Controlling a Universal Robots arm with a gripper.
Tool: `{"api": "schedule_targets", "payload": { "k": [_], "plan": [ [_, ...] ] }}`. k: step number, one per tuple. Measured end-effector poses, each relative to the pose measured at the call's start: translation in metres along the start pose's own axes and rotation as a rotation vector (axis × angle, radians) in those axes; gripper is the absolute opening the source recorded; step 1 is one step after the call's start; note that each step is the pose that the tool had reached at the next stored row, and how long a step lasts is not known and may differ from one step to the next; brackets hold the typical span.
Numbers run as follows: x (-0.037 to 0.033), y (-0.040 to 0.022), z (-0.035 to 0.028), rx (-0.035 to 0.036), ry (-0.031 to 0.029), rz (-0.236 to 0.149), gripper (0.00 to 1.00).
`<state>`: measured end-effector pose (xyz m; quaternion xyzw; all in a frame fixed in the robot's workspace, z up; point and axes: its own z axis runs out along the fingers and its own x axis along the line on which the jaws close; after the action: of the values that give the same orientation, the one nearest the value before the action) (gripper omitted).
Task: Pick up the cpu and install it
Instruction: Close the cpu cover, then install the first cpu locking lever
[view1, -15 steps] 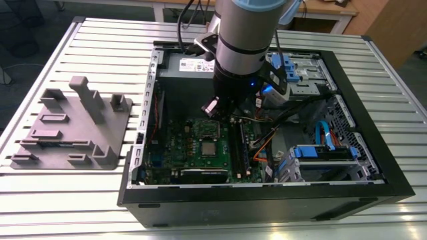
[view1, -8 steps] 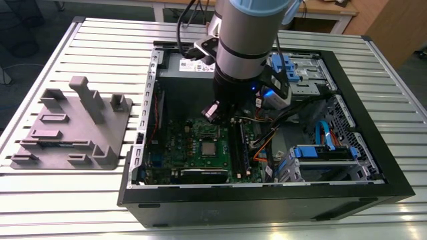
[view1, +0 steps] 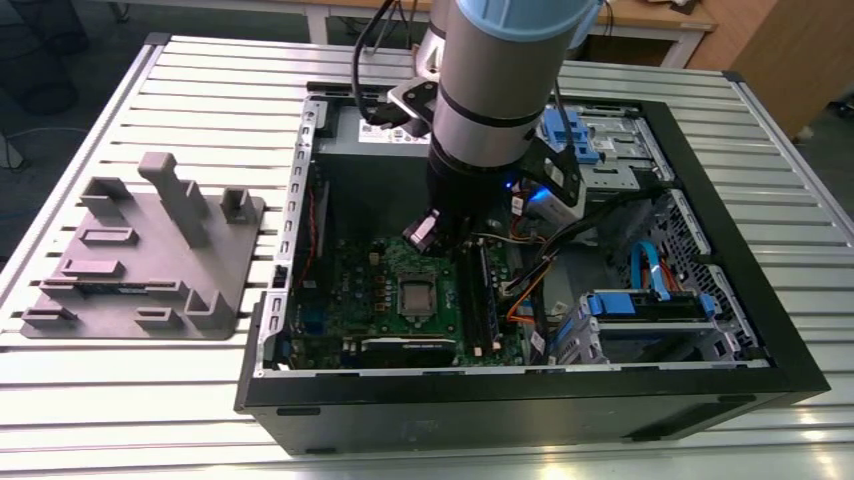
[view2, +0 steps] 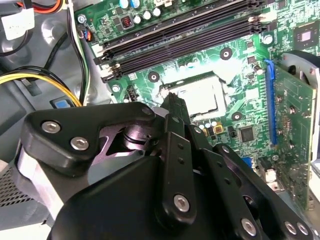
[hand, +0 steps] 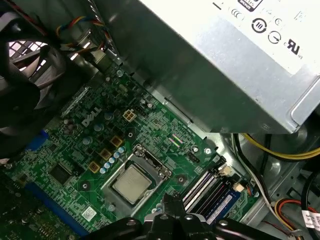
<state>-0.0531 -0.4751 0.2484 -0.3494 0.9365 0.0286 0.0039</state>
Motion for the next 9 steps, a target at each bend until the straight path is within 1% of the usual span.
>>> {"api": "schedule_targets", "payload": {
  "k": [3,7,9],
  "plan": [
    [0.0000,-0.0001,0.0000,0.0014,0.0012,0.000,0.11],
    [-0.0001,0.0000,-0.0005,0.0013,0.0012,0.000,0.11],
    [-0.0001,0.0000,-0.0020,0.0014,0.0012,0.000,0.11]
  ]
}}
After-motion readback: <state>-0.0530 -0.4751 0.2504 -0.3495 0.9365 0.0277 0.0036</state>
